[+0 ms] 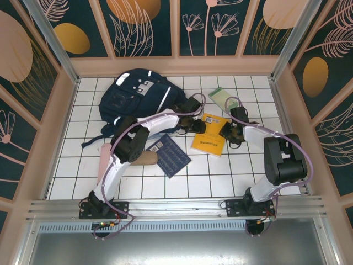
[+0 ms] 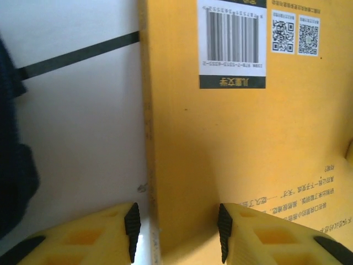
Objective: Pack books, pencil case, and school supplies into a backpack
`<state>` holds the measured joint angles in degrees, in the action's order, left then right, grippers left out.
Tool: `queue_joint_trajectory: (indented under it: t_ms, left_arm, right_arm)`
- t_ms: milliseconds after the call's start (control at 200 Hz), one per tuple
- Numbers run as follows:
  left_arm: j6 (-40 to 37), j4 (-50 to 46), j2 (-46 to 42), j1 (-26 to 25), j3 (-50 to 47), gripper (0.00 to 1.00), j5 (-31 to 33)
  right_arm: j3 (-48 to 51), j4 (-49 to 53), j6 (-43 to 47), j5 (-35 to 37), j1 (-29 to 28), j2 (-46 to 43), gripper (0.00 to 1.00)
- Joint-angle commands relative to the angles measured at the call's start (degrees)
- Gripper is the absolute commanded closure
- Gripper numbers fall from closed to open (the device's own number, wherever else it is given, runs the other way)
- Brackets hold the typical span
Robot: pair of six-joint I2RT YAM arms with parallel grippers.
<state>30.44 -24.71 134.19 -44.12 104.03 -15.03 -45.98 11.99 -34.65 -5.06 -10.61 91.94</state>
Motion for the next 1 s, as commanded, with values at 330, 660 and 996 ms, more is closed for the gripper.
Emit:
queue_joint_trajectory:
  t_ms: [330,660,996]
  left_arm:
    - [18.1,22.7,-1.1,-0.4,-4.1,0.57,-32.9]
    - [40.8,55.9,-3.9,1.8,-16.7,0.57,-39.2]
    - [27.2,36.5,-2.9,2.0,-12.3,0.67,-35.5]
  right_arm:
    - [1.6,-0.8,-2.5,-2.2,-2.2,0.2,0.71]
    - [4.3,-4.7,-2.3,-5.0,0.4,-6.1,0.72]
    - [4.4,-4.0,-1.9,-4.8,1.3,-6.9,0.71]
